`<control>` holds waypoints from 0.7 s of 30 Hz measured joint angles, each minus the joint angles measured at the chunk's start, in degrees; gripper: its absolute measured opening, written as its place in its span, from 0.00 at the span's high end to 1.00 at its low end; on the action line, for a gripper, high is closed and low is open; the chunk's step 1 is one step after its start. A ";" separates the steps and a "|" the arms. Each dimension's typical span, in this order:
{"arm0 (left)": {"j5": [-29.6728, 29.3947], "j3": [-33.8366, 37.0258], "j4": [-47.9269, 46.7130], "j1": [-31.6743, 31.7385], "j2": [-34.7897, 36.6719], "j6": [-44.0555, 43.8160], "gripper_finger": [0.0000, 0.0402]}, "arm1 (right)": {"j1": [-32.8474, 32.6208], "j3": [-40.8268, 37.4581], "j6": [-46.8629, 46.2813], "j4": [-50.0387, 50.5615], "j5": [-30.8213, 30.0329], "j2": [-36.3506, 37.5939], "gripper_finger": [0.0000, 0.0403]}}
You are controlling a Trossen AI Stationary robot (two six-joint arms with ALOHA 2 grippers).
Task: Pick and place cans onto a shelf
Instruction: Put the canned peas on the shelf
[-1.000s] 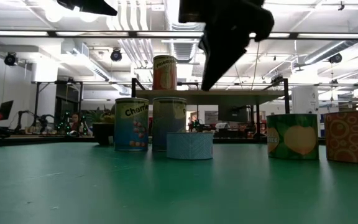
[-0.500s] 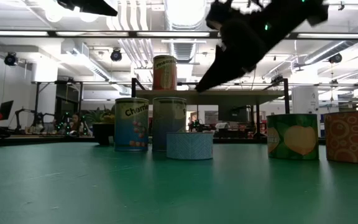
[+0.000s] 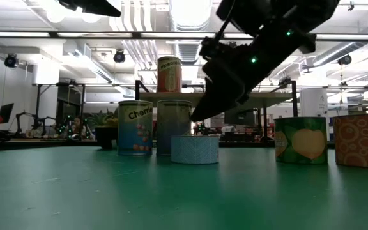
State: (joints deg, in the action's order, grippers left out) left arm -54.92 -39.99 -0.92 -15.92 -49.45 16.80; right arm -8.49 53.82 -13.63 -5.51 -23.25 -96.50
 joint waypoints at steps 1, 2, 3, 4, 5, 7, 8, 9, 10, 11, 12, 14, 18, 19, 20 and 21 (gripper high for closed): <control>0.00 0.00 0.01 0.00 -0.02 0.00 1.00 | 0.21 0.27 -0.05 0.02 -0.53 -0.54 0.50; 0.00 0.00 0.01 0.00 -0.02 0.00 1.00 | 0.41 0.53 -0.27 0.02 -0.76 -1.11 0.45; 0.00 0.00 0.01 0.00 -0.02 0.00 1.00 | 0.64 0.76 -0.31 0.07 -0.80 -1.64 0.41; 0.00 0.00 0.01 0.00 -0.02 0.00 1.00 | 0.72 1.00 -0.31 0.10 -0.81 -2.07 0.37; 0.00 0.00 -0.01 0.00 -0.02 0.00 1.00 | 0.88 1.19 -0.27 0.05 -0.79 -2.35 0.33; 0.00 0.00 0.02 0.00 -0.02 0.00 1.00 | 0.88 1.60 0.61 -0.79 -0.88 -3.02 0.26; 0.00 0.00 0.00 0.00 -0.02 0.00 1.00 | 1.02 1.72 0.75 -1.20 -0.80 -3.07 0.23; 0.00 0.00 0.00 0.00 -0.05 0.00 1.00 | 1.11 1.75 0.76 -1.36 -0.79 -3.07 0.21; 0.00 0.02 0.06 0.00 -0.06 0.00 1.00 | 1.29 1.75 0.76 -1.88 -0.79 -3.07 0.19; 0.00 0.00 0.05 0.00 -0.07 0.00 1.00 | 1.54 1.75 0.76 -2.99 -0.81 -3.07 0.17; 0.00 0.02 -0.02 0.00 -0.09 0.00 1.00 | 1.78 1.70 0.76 -4.16 -0.85 -3.07 0.16; 0.00 0.02 0.06 0.00 -0.17 0.00 1.00 | 2.27 1.53 0.74 -5.79 -0.98 -3.07 0.15; 0.00 0.02 0.03 0.00 -0.19 0.00 1.00 | 2.67 1.44 0.11 -9.46 -0.97 -3.77 0.16; 0.00 0.02 0.03 0.00 -0.19 0.00 1.00 | 2.67 1.44 0.15 -10.39 -0.89 -4.07 0.16; 0.00 0.02 0.01 0.00 -0.19 0.00 1.00 | 2.65 1.38 0.43 -11.13 -0.78 -4.67 0.17; 0.00 0.00 0.02 0.00 -0.19 0.00 1.00 | 2.65 1.37 0.77 -12.80 -0.80 -5.59 0.18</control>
State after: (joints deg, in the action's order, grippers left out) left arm -54.92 -39.99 -0.90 -15.92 -49.65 16.80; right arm -5.85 55.19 -12.85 -18.31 -24.04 -102.08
